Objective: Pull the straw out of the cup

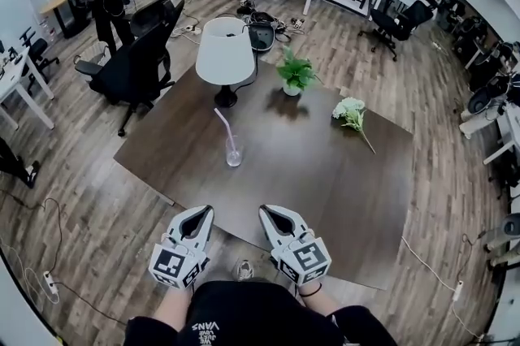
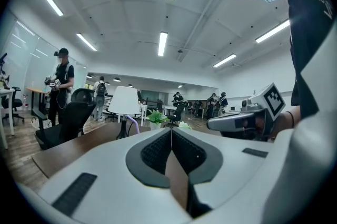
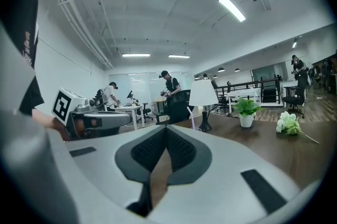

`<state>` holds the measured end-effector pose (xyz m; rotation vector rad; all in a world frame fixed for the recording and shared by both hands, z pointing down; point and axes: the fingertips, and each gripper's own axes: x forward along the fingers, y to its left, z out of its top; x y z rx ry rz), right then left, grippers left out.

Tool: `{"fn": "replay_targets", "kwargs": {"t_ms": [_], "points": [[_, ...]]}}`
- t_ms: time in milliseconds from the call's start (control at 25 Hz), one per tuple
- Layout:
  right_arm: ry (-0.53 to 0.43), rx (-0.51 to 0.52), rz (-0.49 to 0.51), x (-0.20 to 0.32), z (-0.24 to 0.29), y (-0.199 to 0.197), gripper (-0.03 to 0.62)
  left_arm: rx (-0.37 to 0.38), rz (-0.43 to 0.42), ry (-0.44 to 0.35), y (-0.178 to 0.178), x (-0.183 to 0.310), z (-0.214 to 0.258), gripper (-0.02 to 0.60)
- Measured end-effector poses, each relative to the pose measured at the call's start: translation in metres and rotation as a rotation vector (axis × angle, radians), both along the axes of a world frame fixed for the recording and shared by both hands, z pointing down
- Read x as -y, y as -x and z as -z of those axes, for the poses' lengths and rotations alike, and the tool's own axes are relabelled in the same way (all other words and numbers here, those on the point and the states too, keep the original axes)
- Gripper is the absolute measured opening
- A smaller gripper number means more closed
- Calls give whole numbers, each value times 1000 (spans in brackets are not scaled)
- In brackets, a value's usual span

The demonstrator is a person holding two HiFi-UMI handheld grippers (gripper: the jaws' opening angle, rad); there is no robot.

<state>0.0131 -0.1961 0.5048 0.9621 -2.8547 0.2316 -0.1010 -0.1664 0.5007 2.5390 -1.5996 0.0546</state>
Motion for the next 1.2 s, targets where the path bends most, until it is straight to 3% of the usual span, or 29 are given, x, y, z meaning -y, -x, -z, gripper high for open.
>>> {"fn": "replay_targets", "kwargs": {"t_ms": [360,1200], "points": [[19,2,8,34,-5,7,17,1,10,16,6,35,-4,14],[0,6,-100,137,4,42,17,3,-140,23,27,160,-6,14]]}}
